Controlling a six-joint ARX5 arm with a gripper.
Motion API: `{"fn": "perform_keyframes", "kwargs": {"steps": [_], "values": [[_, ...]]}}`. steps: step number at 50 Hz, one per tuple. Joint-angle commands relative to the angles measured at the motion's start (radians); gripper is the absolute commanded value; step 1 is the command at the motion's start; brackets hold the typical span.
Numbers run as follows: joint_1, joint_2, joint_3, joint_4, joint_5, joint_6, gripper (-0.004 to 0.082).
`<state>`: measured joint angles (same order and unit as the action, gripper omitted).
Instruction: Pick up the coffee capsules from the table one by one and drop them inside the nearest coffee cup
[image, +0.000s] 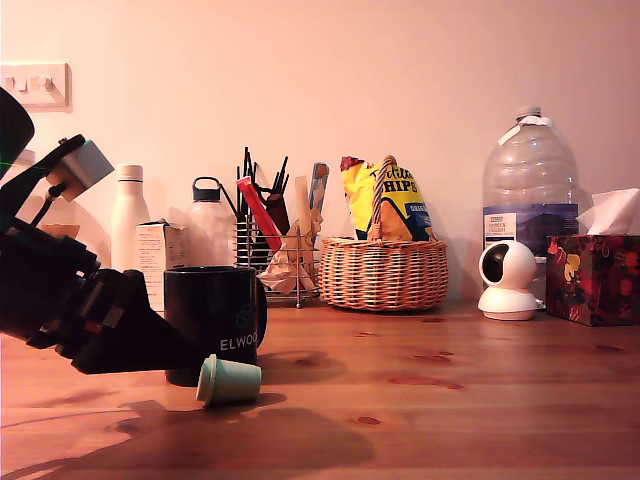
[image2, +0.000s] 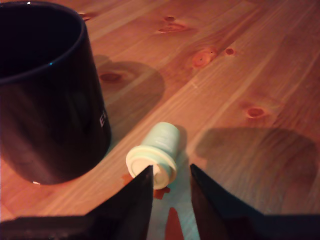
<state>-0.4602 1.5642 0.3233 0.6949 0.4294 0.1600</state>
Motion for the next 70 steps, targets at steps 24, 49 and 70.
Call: {"fn": "perform_keyframes", "kwargs": {"steps": [24, 49, 70], "values": [[-0.002, -0.005, 0.006, 0.018, 0.006, -0.01, 0.0356], [-0.007, -0.003, 0.006, 0.064, 0.042, 0.034, 0.0569], [-0.015, 0.138, 0.082, 0.092, 0.086, 0.061, 0.0568]]}}
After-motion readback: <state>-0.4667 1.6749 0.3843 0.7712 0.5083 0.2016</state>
